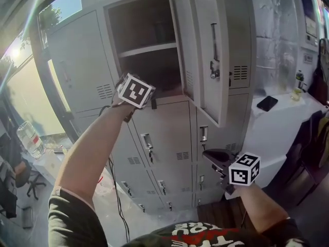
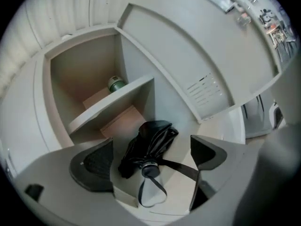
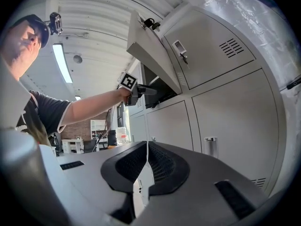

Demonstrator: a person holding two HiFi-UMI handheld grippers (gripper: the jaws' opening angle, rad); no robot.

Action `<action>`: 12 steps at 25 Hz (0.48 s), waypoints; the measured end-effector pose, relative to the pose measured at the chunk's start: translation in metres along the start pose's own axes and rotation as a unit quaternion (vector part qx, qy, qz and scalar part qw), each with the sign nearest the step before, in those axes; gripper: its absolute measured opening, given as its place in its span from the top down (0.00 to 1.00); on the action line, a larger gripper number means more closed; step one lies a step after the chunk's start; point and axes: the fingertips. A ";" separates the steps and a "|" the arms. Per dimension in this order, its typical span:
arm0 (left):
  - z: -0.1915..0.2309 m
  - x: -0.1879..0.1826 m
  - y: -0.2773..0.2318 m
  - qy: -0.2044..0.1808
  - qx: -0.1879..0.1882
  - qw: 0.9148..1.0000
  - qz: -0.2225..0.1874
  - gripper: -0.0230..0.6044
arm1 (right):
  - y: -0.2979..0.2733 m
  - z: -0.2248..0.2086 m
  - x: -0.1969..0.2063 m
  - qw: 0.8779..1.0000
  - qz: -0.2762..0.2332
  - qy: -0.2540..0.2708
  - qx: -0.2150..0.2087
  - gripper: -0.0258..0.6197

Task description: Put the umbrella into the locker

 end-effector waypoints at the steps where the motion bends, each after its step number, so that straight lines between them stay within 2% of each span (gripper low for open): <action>1: -0.006 0.004 0.008 0.009 0.011 1.000 -0.006 0.14 | -0.001 0.003 -0.001 1.000 0.000 0.002 -0.003 0.90; 4: -0.024 0.016 0.031 0.040 0.056 0.997 -0.031 0.14 | -0.004 0.009 -0.006 1.000 0.000 0.010 -0.012 0.90; 7: -0.027 0.035 0.058 0.087 0.075 0.992 -0.050 0.14 | -0.008 0.017 -0.012 1.000 -0.004 0.015 -0.021 0.90; 9: -0.029 0.052 0.076 0.127 0.088 0.986 -0.061 0.14 | -0.010 0.021 -0.017 0.999 -0.009 0.018 -0.027 0.90; 12: -0.032 0.077 0.105 0.189 0.108 0.972 -0.086 0.18 | -0.014 0.026 -0.026 0.999 -0.015 0.023 -0.032 0.90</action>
Point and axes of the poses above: the fingertips, and each gripper's own axes: y backward along the fingers, z to its left, x out of its underside, and after that the axes turned 5 degrees about z, right-handed
